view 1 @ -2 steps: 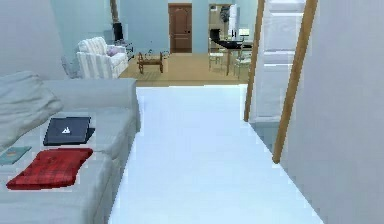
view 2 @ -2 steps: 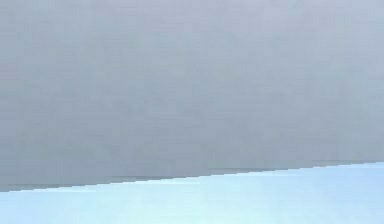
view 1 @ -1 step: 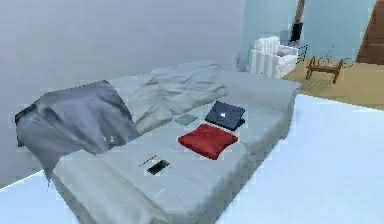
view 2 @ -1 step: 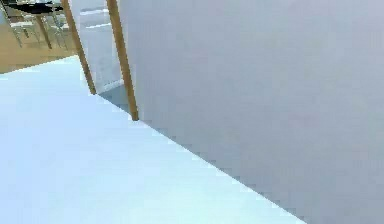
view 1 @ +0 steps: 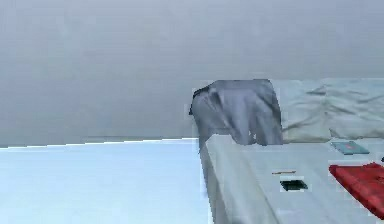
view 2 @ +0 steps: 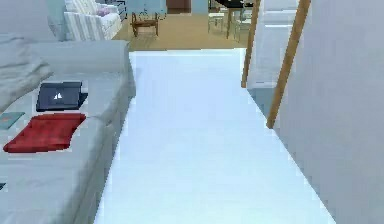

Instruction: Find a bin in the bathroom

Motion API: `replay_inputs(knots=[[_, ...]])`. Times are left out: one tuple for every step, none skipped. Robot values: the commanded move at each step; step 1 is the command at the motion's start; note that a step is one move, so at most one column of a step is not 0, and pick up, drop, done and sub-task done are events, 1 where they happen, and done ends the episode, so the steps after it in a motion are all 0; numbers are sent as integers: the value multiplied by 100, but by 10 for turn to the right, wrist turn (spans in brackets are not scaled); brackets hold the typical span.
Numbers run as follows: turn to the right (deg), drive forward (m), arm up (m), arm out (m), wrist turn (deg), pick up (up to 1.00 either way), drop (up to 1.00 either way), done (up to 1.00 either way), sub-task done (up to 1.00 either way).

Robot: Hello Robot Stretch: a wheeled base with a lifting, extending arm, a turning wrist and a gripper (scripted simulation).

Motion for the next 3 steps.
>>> replay_inputs(knots=[[-450, 0, 0, 0, 0, 0, 0, 0, 0], [-30, 0, 0, 0, 0, 0, 0, 0, 0], [0, 20, 0, 0, 0, 0, 0, 0, 0]])
